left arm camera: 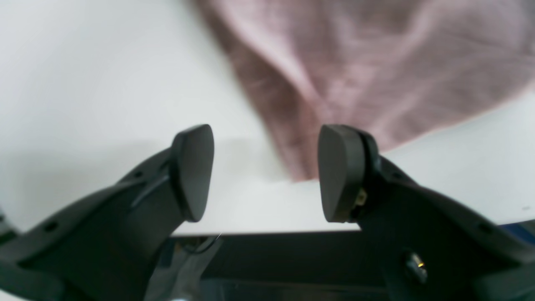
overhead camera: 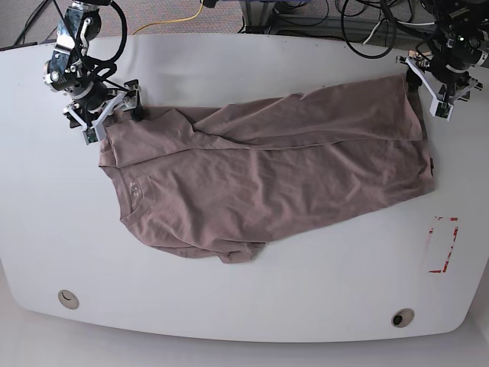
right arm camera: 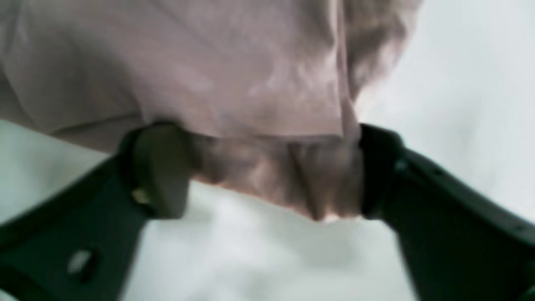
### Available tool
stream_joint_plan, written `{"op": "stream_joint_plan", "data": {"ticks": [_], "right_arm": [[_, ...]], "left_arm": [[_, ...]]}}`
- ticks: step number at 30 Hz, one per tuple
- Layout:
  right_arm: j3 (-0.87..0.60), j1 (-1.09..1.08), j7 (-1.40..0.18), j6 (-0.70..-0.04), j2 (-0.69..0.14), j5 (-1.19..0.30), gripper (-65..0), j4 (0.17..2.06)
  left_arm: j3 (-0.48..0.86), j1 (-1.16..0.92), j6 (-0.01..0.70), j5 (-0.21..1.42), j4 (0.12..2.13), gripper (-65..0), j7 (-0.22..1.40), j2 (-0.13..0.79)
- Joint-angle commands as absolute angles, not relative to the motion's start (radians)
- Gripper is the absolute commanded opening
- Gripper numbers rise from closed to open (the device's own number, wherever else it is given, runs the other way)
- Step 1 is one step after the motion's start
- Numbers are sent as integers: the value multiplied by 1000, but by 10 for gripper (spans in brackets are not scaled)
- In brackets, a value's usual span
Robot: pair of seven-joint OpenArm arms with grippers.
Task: Layout the t-shirt on the table in an organized manner, then fold the t-shirt properly
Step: 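Hold the shoulder edge with both grippers, keeping the shirt spread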
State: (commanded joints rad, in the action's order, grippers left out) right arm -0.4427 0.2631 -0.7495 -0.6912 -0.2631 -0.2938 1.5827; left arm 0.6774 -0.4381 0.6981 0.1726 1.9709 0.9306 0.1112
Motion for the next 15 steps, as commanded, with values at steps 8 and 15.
{"op": "stream_joint_plan", "data": {"ticks": [8, 15], "right_arm": [[-443, 259, -750, -698, -262, -291, -587, 1567], [-443, 262, -750, -698, -262, -289, -631, 1567]], "left_arm": [[685, -443, 698, 173, 1971, -278, 931, 96], [685, -456, 698, 173, 1971, -278, 932, 25]]}}
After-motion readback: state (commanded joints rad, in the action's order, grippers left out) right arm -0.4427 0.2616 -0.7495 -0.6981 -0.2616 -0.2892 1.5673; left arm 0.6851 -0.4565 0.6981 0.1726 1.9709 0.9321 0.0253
